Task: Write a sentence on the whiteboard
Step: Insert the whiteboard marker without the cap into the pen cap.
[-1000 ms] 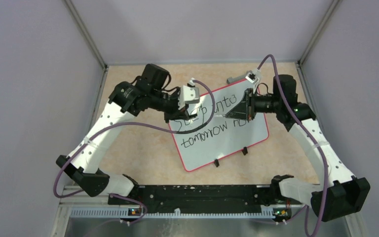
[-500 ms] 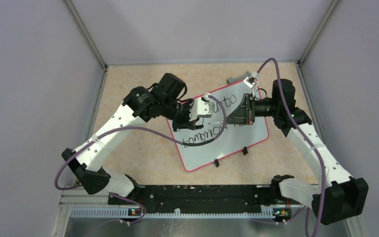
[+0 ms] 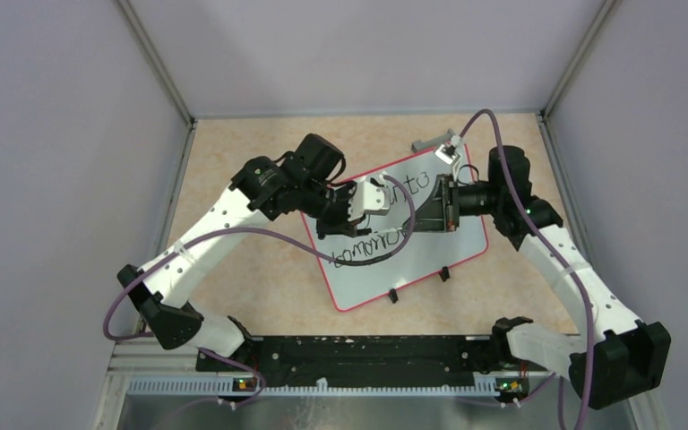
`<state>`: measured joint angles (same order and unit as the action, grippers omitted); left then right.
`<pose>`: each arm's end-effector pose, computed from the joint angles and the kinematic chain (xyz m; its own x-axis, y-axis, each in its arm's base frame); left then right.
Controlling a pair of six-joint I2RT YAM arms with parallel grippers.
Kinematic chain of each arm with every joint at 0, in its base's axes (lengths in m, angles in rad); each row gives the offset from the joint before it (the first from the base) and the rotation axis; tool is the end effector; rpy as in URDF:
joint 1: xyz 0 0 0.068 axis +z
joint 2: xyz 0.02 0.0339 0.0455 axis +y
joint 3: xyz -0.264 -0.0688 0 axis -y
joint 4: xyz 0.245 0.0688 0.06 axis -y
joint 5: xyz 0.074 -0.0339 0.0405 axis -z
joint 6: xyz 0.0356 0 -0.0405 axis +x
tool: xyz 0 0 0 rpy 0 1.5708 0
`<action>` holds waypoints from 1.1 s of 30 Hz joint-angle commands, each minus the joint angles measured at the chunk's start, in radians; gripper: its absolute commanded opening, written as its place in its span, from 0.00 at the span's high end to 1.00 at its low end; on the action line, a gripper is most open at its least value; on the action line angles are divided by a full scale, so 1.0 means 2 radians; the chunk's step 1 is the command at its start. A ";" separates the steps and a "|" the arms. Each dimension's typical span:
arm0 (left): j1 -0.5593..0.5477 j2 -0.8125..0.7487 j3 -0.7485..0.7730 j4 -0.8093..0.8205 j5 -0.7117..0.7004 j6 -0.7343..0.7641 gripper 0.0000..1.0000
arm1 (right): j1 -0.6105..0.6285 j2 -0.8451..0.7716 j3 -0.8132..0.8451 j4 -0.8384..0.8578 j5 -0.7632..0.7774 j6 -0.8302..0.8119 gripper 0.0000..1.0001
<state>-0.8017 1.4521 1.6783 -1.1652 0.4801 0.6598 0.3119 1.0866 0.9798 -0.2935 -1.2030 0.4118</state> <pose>0.1804 -0.2100 0.4039 0.0635 0.7161 -0.6951 0.9975 -0.0229 0.0675 0.2059 0.1013 0.3469 -0.7114 -0.0782 -0.6984 -0.7022 0.1198 0.7019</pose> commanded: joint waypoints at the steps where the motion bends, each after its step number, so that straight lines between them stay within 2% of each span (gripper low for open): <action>1: -0.004 0.002 0.014 0.008 0.004 -0.004 1.00 | 0.007 0.000 0.010 -0.008 0.008 -0.025 1.00; 24: -0.010 0.011 0.026 0.001 0.014 -0.003 1.00 | 0.015 0.014 0.028 -0.023 0.023 -0.041 1.00; 33: -0.010 -0.007 -0.002 -0.007 -0.020 0.003 1.00 | 0.016 0.004 0.036 -0.052 0.027 -0.061 1.00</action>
<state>-0.8185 1.4708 1.6924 -1.1690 0.4633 0.6552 0.3328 1.1126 0.9970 -0.3958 -1.1465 0.3218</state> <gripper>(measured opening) 0.034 0.086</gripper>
